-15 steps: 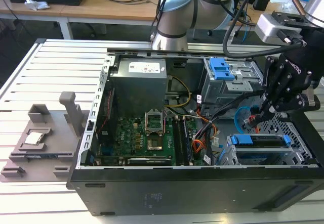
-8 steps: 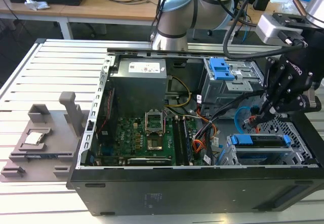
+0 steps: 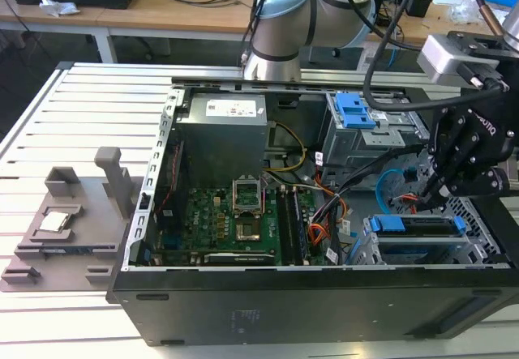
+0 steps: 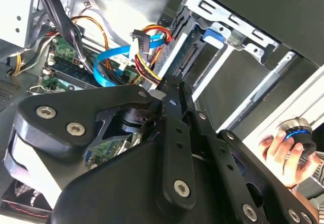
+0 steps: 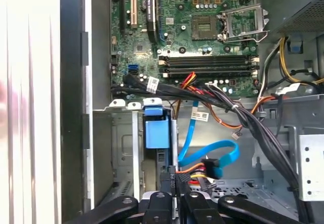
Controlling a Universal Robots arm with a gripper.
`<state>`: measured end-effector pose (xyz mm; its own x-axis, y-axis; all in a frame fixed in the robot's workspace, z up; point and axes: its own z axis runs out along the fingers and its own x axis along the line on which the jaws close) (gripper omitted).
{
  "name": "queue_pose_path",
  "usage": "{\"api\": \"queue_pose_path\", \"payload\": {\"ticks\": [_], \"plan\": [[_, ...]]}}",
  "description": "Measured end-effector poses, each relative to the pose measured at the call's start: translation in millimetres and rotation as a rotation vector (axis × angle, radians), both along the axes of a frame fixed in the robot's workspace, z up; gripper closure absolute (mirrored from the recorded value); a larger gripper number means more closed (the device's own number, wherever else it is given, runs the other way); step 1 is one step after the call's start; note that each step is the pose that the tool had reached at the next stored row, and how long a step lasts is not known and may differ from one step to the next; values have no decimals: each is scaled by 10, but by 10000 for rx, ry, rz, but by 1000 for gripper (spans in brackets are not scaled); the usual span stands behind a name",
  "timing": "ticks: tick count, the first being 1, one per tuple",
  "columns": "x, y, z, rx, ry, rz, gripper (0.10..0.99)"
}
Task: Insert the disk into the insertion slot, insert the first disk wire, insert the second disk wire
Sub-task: 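Insert the first disk wire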
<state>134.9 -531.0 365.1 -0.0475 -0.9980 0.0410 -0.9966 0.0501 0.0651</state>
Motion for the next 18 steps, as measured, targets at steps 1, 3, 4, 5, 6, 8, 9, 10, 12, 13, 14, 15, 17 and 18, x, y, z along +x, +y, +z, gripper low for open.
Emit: {"api": "queue_pose_path", "payload": {"ticks": [1, 3, 4, 5, 6, 8, 9, 10, 12, 13, 14, 15, 17, 18], "plan": [[0, -11, 0, -1, 0, 0, 925], [0, -51, 0, 0, 0, 0, 925], [0, -65, 0, 0, 0, 0, 925], [0, -80, 0, 0, 0, 0, 925], [0, -88, 0, 0, 0, 0, 925], [0, -130, 0, 0, 0, 0, 925], [0, -140, -1, 1, 0, 0, 925], [0, -162, -1, 0, 0, 0, 925], [0, -176, -4, 2, 0, 0, 925], [1, -178, -9, 4, 0, -1, 925], [4, -179, -28, 1, 1, -2, 925], [6, -178, -44, 0, 2, 0, 925], [8, -178, -89, -2, 4, 0, 925], [8, -178, -91, -1, 4, 0, 925]]}}
